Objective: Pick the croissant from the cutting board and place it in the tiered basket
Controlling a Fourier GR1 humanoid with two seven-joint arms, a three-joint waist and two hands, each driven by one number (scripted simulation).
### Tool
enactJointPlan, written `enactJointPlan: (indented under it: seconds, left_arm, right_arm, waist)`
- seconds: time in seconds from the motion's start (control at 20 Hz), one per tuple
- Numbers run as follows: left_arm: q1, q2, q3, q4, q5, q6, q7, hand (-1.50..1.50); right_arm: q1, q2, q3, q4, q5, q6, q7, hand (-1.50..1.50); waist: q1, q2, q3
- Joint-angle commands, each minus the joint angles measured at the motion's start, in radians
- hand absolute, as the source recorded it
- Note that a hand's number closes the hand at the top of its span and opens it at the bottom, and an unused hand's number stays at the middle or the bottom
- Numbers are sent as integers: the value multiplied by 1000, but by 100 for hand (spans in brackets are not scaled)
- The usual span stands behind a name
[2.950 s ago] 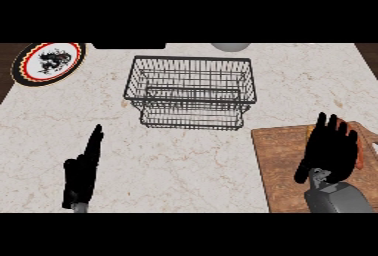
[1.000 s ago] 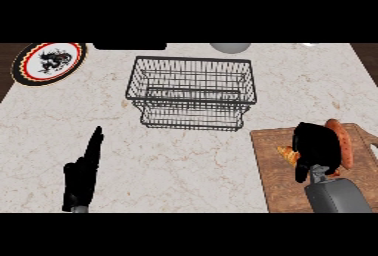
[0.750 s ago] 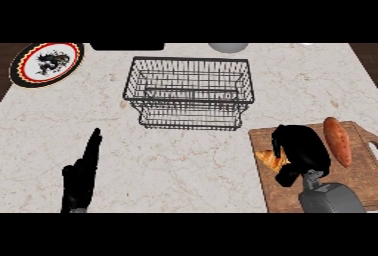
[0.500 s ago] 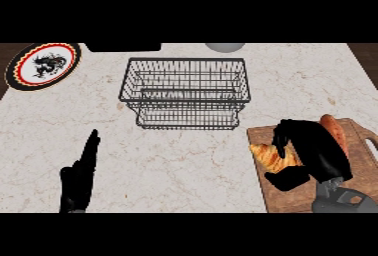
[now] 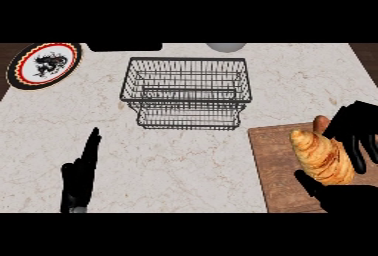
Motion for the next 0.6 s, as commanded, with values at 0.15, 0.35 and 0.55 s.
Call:
enactJointPlan:
  seconds: [0.15, 0.35, 0.55]
  left_arm:
    - [-29, -18, -13, 37, -16, -9, 48, 0]
    - [-24, -37, -17, 63, -37, 9, 14, 0]
    - [12, -13, -6, 8, -8, -33, 27, 0]
  right_arm:
    - [-268, -49, -102, -84, -208, 161, 298, 150]
    - [-489, -84, -139, 95, -248, 123, 401, 150]
    - [-602, -59, -42, 214, -148, 40, 444, 150]
  waist:
    - [11, 8, -5]
    - [16, 8, -6]
    - [28, 9, -6]
